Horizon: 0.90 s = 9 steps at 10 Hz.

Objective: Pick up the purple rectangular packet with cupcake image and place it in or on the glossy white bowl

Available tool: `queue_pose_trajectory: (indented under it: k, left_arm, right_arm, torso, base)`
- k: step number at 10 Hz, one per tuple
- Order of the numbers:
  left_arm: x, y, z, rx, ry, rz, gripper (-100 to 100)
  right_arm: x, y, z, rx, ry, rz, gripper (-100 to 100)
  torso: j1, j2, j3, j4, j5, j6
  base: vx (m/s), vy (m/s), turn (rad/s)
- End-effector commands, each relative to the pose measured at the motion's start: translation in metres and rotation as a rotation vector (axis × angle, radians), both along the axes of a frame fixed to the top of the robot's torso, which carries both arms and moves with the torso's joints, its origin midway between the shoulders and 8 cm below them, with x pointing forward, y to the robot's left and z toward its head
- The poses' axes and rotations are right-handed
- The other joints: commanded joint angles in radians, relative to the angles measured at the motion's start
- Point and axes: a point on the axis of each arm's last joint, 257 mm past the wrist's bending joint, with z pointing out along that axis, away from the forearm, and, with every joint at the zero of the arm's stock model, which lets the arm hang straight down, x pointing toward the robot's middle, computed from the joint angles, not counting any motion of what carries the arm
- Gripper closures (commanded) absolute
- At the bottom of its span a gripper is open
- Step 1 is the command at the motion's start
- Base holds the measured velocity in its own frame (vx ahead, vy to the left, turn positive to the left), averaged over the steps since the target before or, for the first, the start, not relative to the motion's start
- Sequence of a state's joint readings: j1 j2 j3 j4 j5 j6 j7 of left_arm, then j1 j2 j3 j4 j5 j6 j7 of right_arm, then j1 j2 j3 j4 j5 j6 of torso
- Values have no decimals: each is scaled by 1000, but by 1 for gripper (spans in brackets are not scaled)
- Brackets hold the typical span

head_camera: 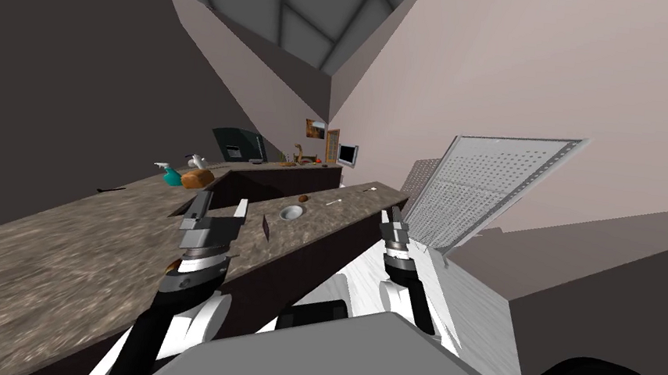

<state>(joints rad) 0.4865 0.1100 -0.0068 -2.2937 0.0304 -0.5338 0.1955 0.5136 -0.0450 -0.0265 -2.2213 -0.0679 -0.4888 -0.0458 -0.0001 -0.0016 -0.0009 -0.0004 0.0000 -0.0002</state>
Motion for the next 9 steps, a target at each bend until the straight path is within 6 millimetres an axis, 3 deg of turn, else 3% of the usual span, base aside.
queue_pose_trajectory:
  k: [1, 9]
  left_arm:
    - [10, 1, -13, -30, 40, -37, -100]
    - [53, 24, -82, -298, 232, -182, -100]
  right_arm:
    - [0, 0, 0, 0, 0, 0, 0]
    - [0, 0, 0, 0, 0, 0, 0]
  torso:
    - [0, 0, 0, 0, 0, 0]
    - [-1, -1, 0, 0, 0, 0]
  base:
    - [26, -20, 69]
    - [32, -27, 63]
